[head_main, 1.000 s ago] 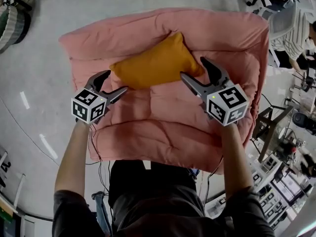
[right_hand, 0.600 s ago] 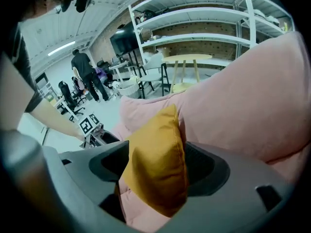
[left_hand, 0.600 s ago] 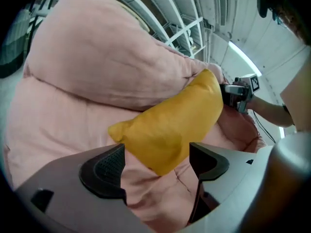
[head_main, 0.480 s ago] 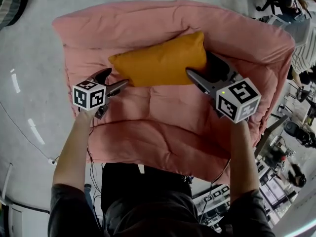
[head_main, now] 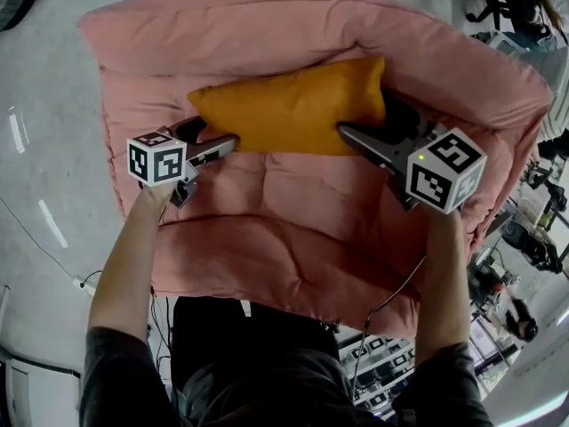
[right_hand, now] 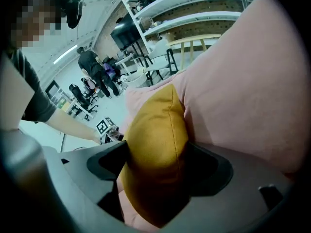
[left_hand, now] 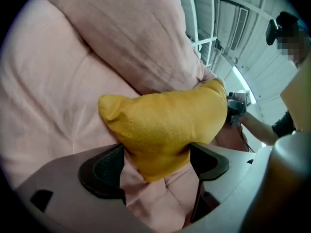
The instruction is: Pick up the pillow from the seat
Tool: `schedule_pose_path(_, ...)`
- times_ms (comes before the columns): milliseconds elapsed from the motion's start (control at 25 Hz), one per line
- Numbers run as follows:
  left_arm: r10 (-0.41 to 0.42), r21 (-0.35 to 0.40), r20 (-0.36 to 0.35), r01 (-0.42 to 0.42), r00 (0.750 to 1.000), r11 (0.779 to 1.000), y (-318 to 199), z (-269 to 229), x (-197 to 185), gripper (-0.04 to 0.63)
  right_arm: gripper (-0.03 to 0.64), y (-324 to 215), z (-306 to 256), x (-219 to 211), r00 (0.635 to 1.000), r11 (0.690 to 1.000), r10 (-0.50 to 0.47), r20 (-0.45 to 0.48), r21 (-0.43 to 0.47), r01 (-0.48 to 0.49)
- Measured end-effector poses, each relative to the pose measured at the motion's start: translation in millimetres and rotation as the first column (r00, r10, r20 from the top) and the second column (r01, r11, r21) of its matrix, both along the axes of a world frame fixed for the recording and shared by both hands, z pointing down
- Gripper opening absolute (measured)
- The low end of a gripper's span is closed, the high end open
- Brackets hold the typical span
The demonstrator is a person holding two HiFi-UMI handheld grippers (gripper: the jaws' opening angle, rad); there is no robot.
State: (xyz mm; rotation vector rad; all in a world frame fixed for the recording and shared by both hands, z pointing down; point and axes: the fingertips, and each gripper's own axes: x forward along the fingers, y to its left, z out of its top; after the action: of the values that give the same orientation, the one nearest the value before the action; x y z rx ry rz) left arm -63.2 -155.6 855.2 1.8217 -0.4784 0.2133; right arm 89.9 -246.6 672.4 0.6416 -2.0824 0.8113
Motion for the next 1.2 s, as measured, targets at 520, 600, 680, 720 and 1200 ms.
schedule_pose_path(520,-0.071,-0.070,-0.056,0.067,0.996,0.995,18.1,3.6,-9.8,0.392,0.333,24.3,6.7,-25.0,0.999,1.000,-0.023,-0.041,0.014,0.024)
schedule_pose_path(600,-0.074,-0.076,-0.056,0.069,0.996,0.995,15.0,1.5,-10.6,0.387,0.333,20.8,5.9,-25.2,0.999,1.000,-0.016,-0.051,0.021,0.017)
schedule_pose_path(680,-0.078,-0.075,-0.057,0.073,0.995,0.994,12.0,-1.2,-11.1,0.377,0.333,18.7,4.1,-26.2,0.998,0.999,-0.019,-0.055,0.029,0.021)
schedule_pose_path(720,-0.080,-0.071,-0.060,0.076,0.995,0.995,11.4,-1.7,-10.7,0.372,0.333,18.8,3.6,-26.3,0.998,0.999,-0.023,-0.056,0.033,0.025)
schedule_pose_path(1200,-0.072,-0.032,-0.091,0.069,0.993,0.997,14.8,-12.7,-6.7,0.314,0.284,28.2,-8.8,-21.3,0.998,0.996,-0.041,-0.037,0.080,0.044)
